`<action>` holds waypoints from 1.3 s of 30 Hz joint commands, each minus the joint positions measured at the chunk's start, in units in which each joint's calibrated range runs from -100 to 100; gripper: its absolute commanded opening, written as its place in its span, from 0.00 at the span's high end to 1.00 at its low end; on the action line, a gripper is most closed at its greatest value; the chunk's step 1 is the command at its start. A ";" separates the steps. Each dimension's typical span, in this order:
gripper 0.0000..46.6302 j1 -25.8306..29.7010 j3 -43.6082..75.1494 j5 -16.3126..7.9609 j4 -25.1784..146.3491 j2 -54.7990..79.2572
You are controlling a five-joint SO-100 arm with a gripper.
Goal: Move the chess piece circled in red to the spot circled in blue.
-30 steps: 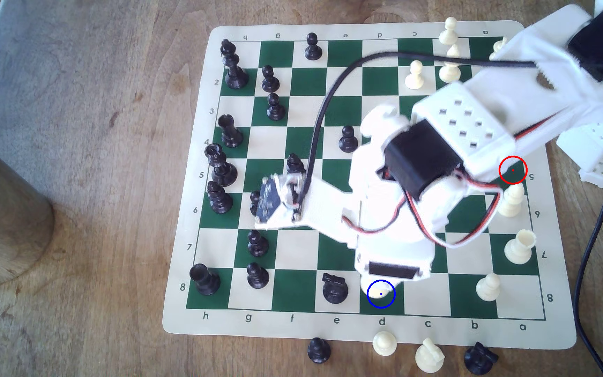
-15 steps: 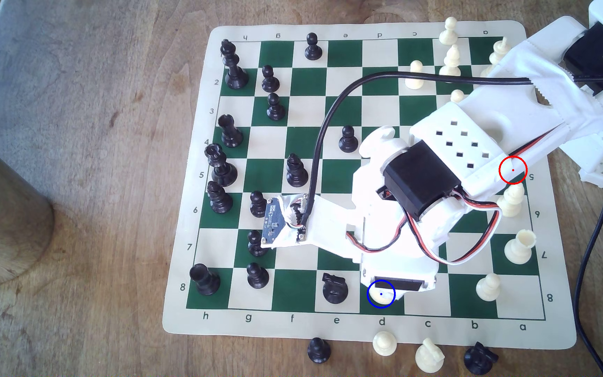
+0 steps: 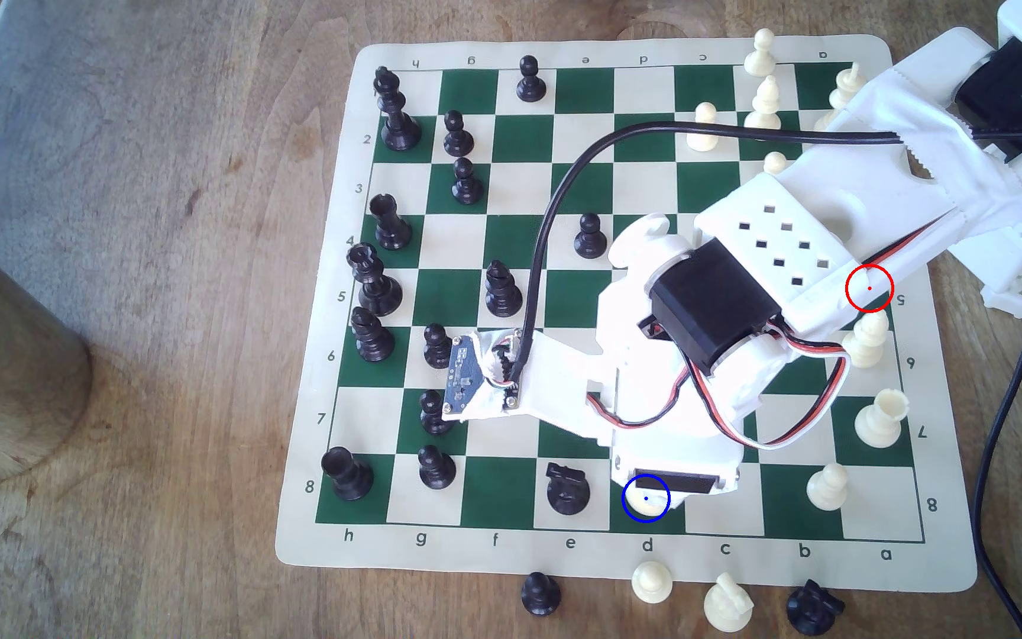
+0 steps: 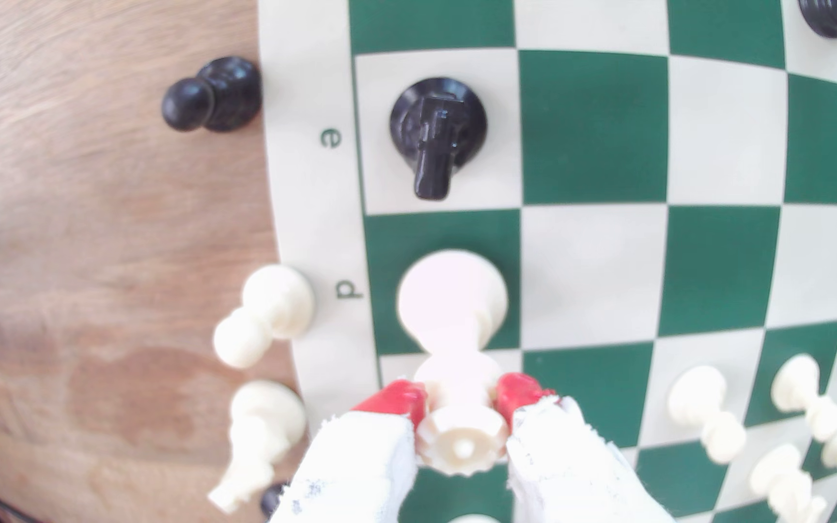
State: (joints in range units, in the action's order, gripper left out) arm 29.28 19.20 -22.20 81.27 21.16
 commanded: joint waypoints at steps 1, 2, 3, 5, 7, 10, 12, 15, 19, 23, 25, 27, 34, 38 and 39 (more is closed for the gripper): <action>0.84 0.25 4.19 -0.10 0.46 -0.95; 0.81 0.17 4.00 -0.10 0.46 -0.87; 0.78 0.09 3.91 -0.10 0.63 -0.70; 0.69 -0.14 3.91 -0.10 1.12 -0.36; 0.64 -0.22 3.91 -0.05 1.28 -0.36; 0.56 -0.06 3.91 -0.10 1.44 -0.61; 0.50 0.09 3.91 -0.10 1.94 -0.87; 0.38 0.25 3.91 0.05 3.98 -2.23; 0.35 0.33 1.92 0.39 6.60 -6.13; 0.28 0.33 -5.15 0.63 6.60 -12.75; 0.28 0.33 -8.60 0.63 6.44 -15.64; 0.28 0.01 -12.95 0.63 5.95 -19.80; 0.28 -0.14 -21.65 1.07 5.78 -31.34; 0.33 -0.92 -30.63 2.30 5.62 -40.00; 0.35 -2.02 -35.25 2.98 4.97 -44.08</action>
State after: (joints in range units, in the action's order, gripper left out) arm 29.20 -9.44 -20.49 87.17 -10.35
